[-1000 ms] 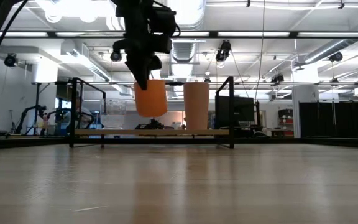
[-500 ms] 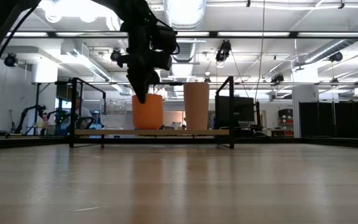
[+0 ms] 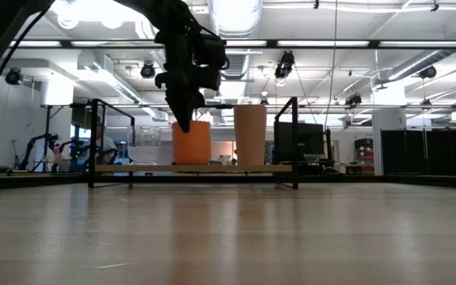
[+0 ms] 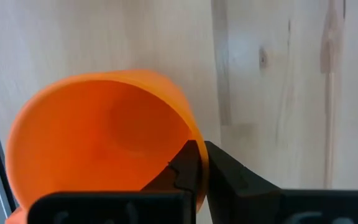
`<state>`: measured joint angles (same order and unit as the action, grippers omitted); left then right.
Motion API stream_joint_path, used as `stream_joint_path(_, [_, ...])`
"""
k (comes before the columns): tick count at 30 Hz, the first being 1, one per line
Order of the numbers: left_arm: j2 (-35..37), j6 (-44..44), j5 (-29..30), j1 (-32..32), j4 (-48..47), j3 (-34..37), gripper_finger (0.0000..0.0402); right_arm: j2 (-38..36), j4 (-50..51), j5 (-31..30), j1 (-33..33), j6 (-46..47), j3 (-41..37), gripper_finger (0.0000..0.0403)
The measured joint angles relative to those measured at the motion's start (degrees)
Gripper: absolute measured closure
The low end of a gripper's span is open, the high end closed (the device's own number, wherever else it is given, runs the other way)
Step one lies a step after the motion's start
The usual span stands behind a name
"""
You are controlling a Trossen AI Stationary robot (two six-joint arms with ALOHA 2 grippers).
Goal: Stack small to large cups/mugs on shelf
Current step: Put the orange mug on the shelf
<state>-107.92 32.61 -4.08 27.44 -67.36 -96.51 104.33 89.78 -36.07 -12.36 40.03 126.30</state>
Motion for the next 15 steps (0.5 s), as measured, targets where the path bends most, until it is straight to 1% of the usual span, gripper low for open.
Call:
stream_joint_path(6, [-0.06,-0.80,-0.07,-0.02,1.34,0.00,0.0395,0.00,0.00,0.00,0.00,-0.02,0.00,0.0394])
stream_joint_path(15, [-0.11,-0.86,0.04,-0.02,2.46,0.01,0.0335,0.00,0.00,0.00,0.02,-0.15,0.00,0.0394])
